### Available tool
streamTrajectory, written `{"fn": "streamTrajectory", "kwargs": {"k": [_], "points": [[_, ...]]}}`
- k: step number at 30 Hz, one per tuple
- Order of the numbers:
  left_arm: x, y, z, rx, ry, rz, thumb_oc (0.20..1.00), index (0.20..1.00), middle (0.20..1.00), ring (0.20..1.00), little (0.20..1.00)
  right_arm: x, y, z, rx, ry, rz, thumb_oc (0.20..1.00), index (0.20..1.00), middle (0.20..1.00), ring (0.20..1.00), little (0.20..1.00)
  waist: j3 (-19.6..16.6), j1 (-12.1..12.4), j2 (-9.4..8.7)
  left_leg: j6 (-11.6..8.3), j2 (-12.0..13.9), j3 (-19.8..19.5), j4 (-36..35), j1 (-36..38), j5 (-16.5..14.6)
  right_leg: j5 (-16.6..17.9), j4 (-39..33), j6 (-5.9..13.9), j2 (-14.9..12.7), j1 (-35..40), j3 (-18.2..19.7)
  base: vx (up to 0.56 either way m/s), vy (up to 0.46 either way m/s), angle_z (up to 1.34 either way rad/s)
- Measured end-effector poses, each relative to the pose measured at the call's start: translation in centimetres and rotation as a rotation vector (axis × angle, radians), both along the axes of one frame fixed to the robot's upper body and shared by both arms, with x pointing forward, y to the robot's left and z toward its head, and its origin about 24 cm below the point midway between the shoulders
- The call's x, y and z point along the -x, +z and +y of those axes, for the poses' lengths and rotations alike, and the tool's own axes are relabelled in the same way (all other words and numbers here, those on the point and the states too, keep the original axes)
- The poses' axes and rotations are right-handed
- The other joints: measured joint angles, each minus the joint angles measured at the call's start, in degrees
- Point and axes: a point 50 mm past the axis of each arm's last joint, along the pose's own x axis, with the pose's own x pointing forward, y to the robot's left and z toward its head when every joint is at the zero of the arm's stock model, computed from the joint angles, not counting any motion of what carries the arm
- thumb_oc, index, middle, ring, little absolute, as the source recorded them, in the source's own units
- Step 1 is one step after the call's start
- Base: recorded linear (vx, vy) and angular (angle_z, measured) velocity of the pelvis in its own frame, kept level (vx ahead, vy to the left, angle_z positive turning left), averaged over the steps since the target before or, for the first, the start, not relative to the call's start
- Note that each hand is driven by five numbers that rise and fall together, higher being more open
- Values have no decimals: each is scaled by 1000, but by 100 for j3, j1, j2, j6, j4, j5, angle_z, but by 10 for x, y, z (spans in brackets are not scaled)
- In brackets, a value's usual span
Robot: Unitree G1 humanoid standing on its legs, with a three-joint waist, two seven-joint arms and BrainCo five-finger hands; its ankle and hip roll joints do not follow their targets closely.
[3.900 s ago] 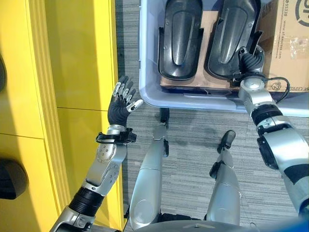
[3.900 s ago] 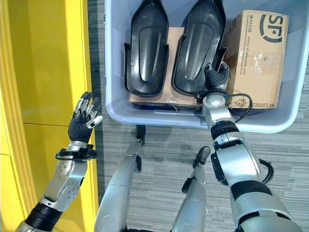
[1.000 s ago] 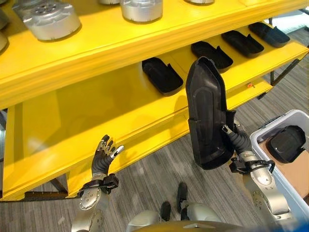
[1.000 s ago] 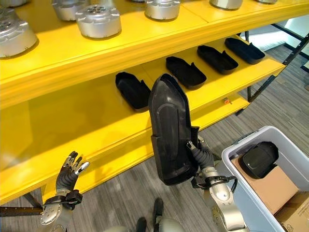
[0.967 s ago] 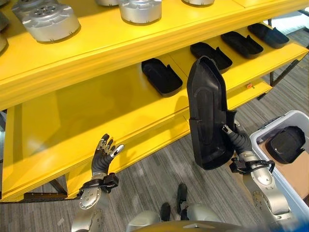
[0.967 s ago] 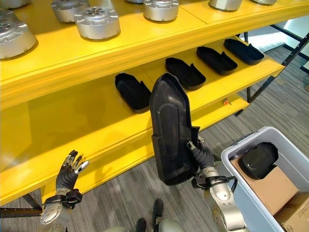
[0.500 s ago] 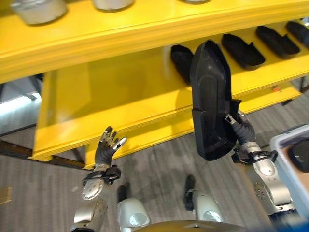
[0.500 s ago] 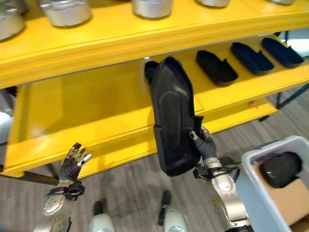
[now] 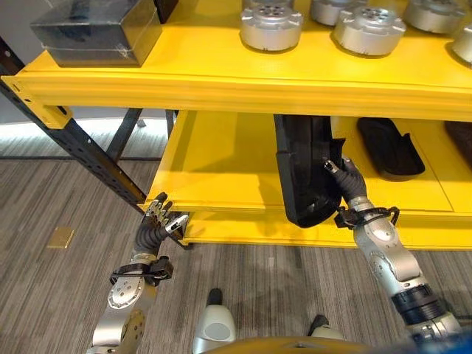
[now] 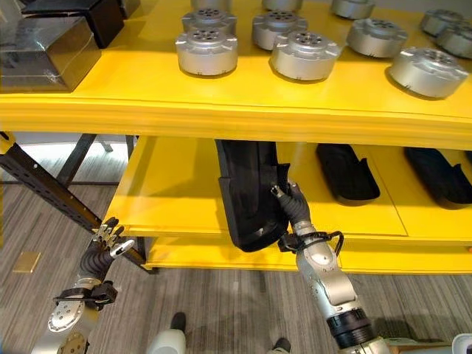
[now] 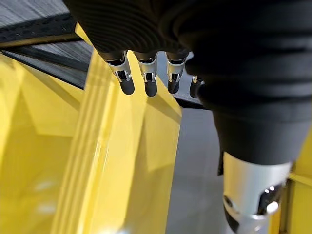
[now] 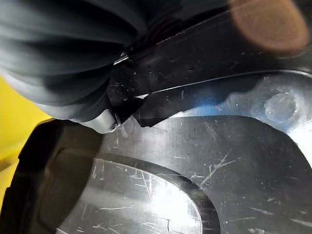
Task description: Move parts from the plastic box to the shelf.
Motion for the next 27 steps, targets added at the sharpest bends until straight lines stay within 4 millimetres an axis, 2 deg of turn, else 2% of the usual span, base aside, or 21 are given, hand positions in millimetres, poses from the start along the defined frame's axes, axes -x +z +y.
{"fn": "streamTrajectory", "kwargs": {"k": [1, 3, 4, 5, 7, 9, 10, 14, 21, 24, 27], "points": [[-3, 1, -2, -9, -17, -2, 1000, 1000, 1000, 1000, 1000, -13, 6, -1, 19, -16, -4, 200, 200, 200, 200, 200, 26, 22, 35, 9, -10, -85, 172, -131, -47, -24, 87, -2, -25, -58, -70, -68, 8, 33], [-5, 4, -4, -3, -29, -11, 1000, 1000, 1000, 1000, 1000, -24, 25, -2, 40, -34, -47, 200, 200, 200, 200, 200, 122, 221, 79, 20, -84, -176, 385, -401, -93, -107, 334, -9, -133, -263, -102, -85, 2, 26], [-6, 4, -4, 10, -27, -12, 1000, 1000, 1000, 1000, 1000, -31, 37, 0, 49, -28, -75, 200, 200, 200, 200, 200, 217, 226, 102, 35, -124, -229, 538, -533, -126, -156, 490, -10, -196, -381, -103, -68, -4, 17], [-4, 3, -4, 22, -26, -6, 1000, 1000, 1000, 1000, 1000, -35, 45, 2, 45, -26, -93, 200, 200, 200, 200, 200, 314, 356, 153, 38, -162, -254, 629, -641, -122, -188, 627, 17, -246, -462, -96, -44, -20, 21], [-9, 8, -6, 26, -37, -32, 1000, 1000, 1000, 1000, 1000, -44, 70, -3, 84, -47, -155, 200, 200, 200, 200, 200, 580, 423, 236, 65, -244, -375, 960, -942, -216, -355, 1000, 4, -385, -677, -128, -35, 6, 25], [-9, 10, -7, 30, -44, -38, 1000, 1000, 1000, 1000, 1000, -55, 85, -13, 116, -105, -167, 200, 200, 200, 200, 200, 702, 576, 299, 131, -286, -407, 1201, -1150, -348, -481, 1293, 24, -485, -865, -99, -37, 4, 15], [-10, 12, -7, 37, -49, -43, 1000, 1000, 1000, 1000, 1000, -63, 97, -20, 120, -157, -178, 200, 200, 200, 200, 200, 794, 547, 299, 121, -338, -425, 1321, -1232, -384, -569, 1485, 0, -591, -993, -83, -65, 19, 12], [-10, 15, -12, 42, -68, -56, 1000, 1000, 1000, 1000, 1000, -82, 128, -39, 122, -312, -192, 200, 200, 200, 200, 200, 1009, 645, 429, 139, -370, -463, 1730, -1587, -503, -645, 1795, -12, -646, -1315, 37, -65, 17, 1], [-13, 19, -20, 45, -96, -72, 1000, 1000, 1000, 1000, 1000, -90, 135, -67, 160, -478, -147, 200, 200, 200, 200, 200, 1190, 577, 525, 164, -497, -490, 2235, -2038, -663, -839, 2330, 4, -834, -1752, 178, -40, 10, 3], [-13, 16, -29, 53, -129, -62, 1000, 1000, 1000, 1000, 1000, -92, 138, -97, 186, -614, -78, 200, 200, 200, 200, 200, 1393, 539, 699, 162, -536, -504, 2387, -2203, -691, -959, 2591, -9, -918, -1996, 265, -32, 11, 1], [-12, 17, -30, 54, -124, -67, 1000, 1000, 1000, 1000, 1000, -87, 148, -113, 231, -674, -93, 200, 200, 200, 200, 200, 1494, 510, 746, 155, -544, -512, 2457, -2352, -685, -959, 2681, -15, -926, -2175, 309, -5, -3, -1]]}}
